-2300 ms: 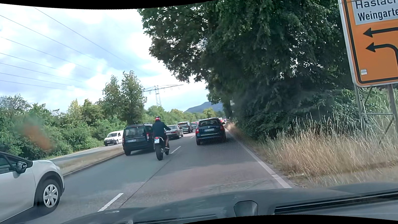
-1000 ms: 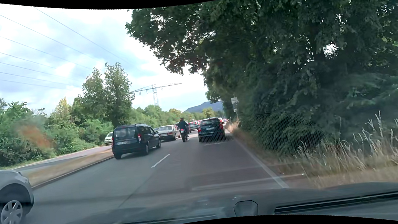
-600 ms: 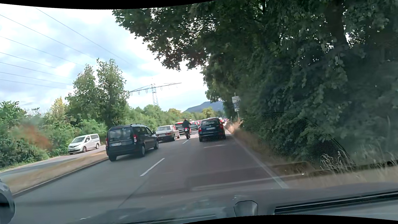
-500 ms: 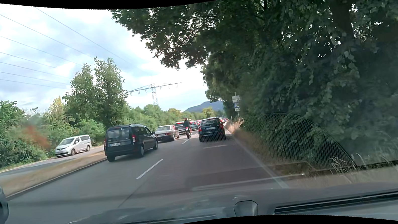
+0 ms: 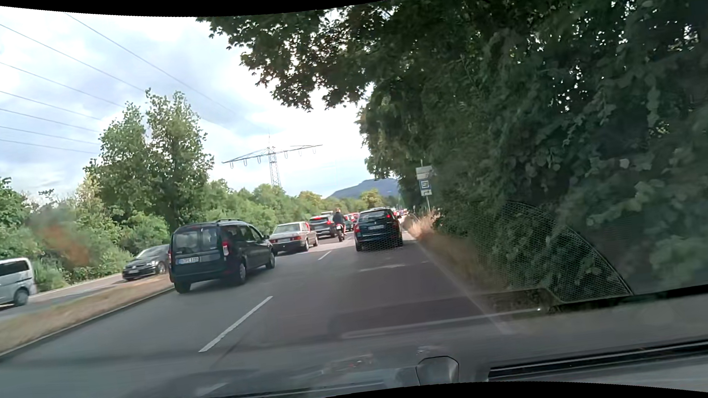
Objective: Follow the waypoints while adhering to traffic rules and regulations
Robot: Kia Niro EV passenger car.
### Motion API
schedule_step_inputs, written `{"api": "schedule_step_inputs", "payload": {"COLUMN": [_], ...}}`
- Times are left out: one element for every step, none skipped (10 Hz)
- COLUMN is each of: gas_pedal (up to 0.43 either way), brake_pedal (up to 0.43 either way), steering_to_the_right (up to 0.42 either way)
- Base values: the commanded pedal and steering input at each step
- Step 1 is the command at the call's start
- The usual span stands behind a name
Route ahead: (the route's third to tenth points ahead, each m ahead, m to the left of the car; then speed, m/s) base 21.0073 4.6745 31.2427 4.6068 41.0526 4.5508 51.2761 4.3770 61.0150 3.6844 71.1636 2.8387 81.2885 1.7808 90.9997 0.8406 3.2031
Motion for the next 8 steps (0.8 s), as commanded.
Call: {"api": "schedule_step_inputs", "payload": {"gas_pedal": [0.008,0.008,0.008,0.008,0.008,0.008,0.008,0.008], "brake_pedal": [0.0,0.0,0.0,0.0,0.0,0.0,0.0,0.0], "steering_to_the_right": [-0.009,-0.009,-0.009,-0.009,-0.009,-0.009,-0.009,-0.009]}}
